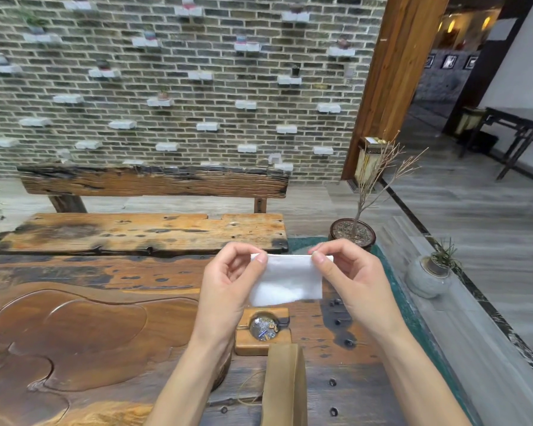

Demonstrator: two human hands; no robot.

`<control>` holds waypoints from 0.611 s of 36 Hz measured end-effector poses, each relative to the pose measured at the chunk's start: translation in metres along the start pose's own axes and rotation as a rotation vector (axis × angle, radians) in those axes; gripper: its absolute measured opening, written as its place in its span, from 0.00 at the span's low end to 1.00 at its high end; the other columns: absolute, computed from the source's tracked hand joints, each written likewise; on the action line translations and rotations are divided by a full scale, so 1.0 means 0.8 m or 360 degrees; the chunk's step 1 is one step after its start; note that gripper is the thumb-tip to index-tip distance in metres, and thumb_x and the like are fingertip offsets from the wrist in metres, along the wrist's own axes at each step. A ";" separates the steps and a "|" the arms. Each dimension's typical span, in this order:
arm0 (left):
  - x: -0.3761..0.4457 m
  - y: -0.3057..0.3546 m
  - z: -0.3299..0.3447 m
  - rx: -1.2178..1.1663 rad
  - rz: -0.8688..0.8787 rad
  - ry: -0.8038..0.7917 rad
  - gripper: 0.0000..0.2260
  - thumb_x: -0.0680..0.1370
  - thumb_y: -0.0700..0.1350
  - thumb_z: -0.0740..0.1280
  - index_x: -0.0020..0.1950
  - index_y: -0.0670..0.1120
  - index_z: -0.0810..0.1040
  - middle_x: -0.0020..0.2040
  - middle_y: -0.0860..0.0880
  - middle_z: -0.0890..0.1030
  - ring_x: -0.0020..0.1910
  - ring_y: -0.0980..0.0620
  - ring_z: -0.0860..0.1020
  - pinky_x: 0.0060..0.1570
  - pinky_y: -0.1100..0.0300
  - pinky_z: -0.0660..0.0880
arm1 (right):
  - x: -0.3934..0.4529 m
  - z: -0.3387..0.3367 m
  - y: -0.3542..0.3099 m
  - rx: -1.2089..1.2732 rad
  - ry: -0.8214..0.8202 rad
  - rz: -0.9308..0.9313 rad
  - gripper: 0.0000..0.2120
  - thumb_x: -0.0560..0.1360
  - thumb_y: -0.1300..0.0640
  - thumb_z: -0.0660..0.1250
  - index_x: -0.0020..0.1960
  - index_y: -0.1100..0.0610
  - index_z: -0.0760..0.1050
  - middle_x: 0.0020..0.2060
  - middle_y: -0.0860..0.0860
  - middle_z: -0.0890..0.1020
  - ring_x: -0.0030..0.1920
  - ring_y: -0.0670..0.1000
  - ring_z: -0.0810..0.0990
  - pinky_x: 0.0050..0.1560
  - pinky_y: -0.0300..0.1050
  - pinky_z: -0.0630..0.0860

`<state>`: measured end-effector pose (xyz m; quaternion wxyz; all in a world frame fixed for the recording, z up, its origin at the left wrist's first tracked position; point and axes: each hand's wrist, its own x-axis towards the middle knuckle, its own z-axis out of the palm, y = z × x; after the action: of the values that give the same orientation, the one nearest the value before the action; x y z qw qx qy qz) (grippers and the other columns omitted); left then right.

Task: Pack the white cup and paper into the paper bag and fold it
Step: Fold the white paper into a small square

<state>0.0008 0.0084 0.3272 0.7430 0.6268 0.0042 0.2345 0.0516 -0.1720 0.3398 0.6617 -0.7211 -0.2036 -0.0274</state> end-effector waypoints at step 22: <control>-0.006 -0.031 0.032 0.0692 0.0339 0.0429 0.05 0.82 0.44 0.61 0.48 0.54 0.70 0.35 0.42 0.78 0.32 0.41 0.73 0.29 0.54 0.66 | -0.010 0.053 0.027 -0.0460 0.0564 -0.0108 0.20 0.80 0.48 0.64 0.38 0.63 0.71 0.30 0.62 0.71 0.30 0.50 0.63 0.30 0.47 0.61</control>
<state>0.0124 -0.0195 0.3081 0.5550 0.7316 0.0873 0.3862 0.0418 -0.1338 0.3120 0.5756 -0.7850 -0.1023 -0.2048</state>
